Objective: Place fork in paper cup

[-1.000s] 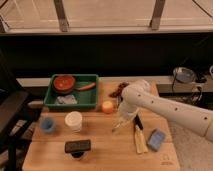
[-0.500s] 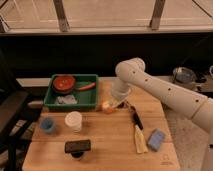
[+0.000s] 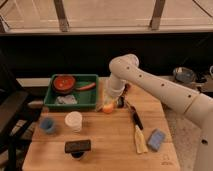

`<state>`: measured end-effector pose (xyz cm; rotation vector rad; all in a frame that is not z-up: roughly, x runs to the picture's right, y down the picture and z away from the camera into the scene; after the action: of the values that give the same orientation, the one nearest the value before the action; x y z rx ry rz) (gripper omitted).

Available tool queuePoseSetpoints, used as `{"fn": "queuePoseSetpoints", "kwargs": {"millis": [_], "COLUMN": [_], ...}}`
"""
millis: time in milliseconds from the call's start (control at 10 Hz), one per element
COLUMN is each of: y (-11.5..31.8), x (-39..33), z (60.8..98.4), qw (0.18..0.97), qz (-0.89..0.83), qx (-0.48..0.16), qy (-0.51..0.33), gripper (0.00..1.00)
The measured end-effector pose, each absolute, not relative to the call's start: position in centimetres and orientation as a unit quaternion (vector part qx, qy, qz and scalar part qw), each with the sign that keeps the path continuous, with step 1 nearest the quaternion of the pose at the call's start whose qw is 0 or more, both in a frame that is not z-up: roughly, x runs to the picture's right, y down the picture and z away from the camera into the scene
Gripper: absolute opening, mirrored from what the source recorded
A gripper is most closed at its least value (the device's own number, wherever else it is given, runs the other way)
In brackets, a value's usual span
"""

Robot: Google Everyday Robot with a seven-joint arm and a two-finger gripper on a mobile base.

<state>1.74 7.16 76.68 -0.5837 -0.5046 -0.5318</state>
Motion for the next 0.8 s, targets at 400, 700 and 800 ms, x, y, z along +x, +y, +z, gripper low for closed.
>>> {"fn": "queuePoseSetpoints", "kwargs": {"millis": [400,700,800], "y": [6.7,5.6,5.5], "x": [0.9,-3.0,-4.5], "z": [76.1,75.4,75.3], "qw": [0.888,0.862,0.851], "qz": [-0.29,-0.355,-0.375], "qx": [-0.279,-0.269,-0.266], "qy": [-0.224,-0.242,-0.253], "gripper": [0.0,0.0,0.0]}}
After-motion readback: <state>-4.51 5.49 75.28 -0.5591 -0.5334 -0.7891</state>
